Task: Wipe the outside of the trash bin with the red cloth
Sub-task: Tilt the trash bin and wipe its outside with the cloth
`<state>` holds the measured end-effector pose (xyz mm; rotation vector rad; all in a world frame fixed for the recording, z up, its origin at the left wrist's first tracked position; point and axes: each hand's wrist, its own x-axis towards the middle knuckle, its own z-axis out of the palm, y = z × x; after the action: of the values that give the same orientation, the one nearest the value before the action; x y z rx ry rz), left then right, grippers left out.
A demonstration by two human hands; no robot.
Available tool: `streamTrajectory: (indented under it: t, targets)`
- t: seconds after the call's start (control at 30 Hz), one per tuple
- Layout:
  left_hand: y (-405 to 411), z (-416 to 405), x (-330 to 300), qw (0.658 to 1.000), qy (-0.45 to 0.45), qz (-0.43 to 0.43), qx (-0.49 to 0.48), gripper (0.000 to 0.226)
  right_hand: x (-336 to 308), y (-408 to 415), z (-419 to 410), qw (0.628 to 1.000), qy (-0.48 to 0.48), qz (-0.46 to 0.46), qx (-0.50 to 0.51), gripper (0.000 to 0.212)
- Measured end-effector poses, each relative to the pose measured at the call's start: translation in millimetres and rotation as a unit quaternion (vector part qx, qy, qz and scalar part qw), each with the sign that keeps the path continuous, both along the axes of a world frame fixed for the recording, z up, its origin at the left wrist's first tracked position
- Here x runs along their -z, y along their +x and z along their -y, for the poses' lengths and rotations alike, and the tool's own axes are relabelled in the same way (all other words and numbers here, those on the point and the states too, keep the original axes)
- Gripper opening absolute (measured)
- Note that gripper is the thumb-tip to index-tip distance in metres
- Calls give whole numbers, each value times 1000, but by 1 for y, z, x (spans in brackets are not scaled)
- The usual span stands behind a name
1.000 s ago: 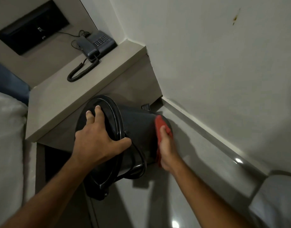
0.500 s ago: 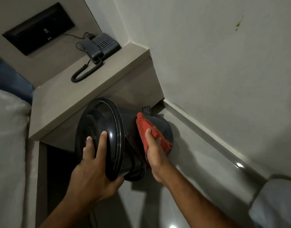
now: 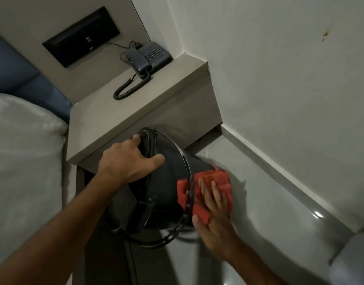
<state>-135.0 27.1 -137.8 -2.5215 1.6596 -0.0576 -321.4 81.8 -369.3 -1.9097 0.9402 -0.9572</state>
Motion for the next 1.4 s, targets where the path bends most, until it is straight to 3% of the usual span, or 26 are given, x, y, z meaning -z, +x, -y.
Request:
streamTrajectory:
  t: [0.13, 0.23, 0.37, 0.47, 0.57, 0.67, 0.77, 0.83, 0.9, 1.13, 1.33, 1.4]
  targets:
    - [7, -2, 1, 1000, -4, -11, 3, 114, -24, 12, 32, 998, 47, 30, 3, 62]
    - [7, 1, 0, 1000, -12, -14, -14, 106, -5, 3, 34, 997, 48, 26, 51, 61]
    - [7, 3, 1, 999, -11, -18, -35, 95, 10, -12, 29, 974, 193, 42, 111, 65]
    - [7, 4, 3, 999, -7, -22, -43, 98, -8, 9, 8, 987, 124, 77, 70, 55]
    - [5, 4, 2, 999, -4, -17, -44, 100, -9, 22, -14, 995, 39, 78, 42, 63]
    - [2, 0, -10, 998, 40, -44, -7, 124, 15, 6, -14, 999, 7, 8, 48, 85]
    - [-4, -18, -21, 977, 188, -82, 51, 162, 32, 1, -9, 998, 31, -26, 45, 102]
    - [-9, -34, -13, 958, 257, -72, 109, 172, 41, 8, -3, 995, 28, -6, 95, 95]
    - [-12, -46, 0, 950, 270, -56, 148, 172, 46, 11, 7, 990, 62, -5, 123, 81]
    - [-18, -34, 32, 945, 152, 110, 269, 143, 49, 22, 10, 970, 205, 70, 107, 77]
    - [9, -48, 32, 933, 221, 146, 245, 169, 53, 21, 7, 964, 237, 94, 72, 68]
    - [14, -56, 34, 949, 235, 76, 196, 164, 50, 18, 4, 966, 231, 101, 56, 66]
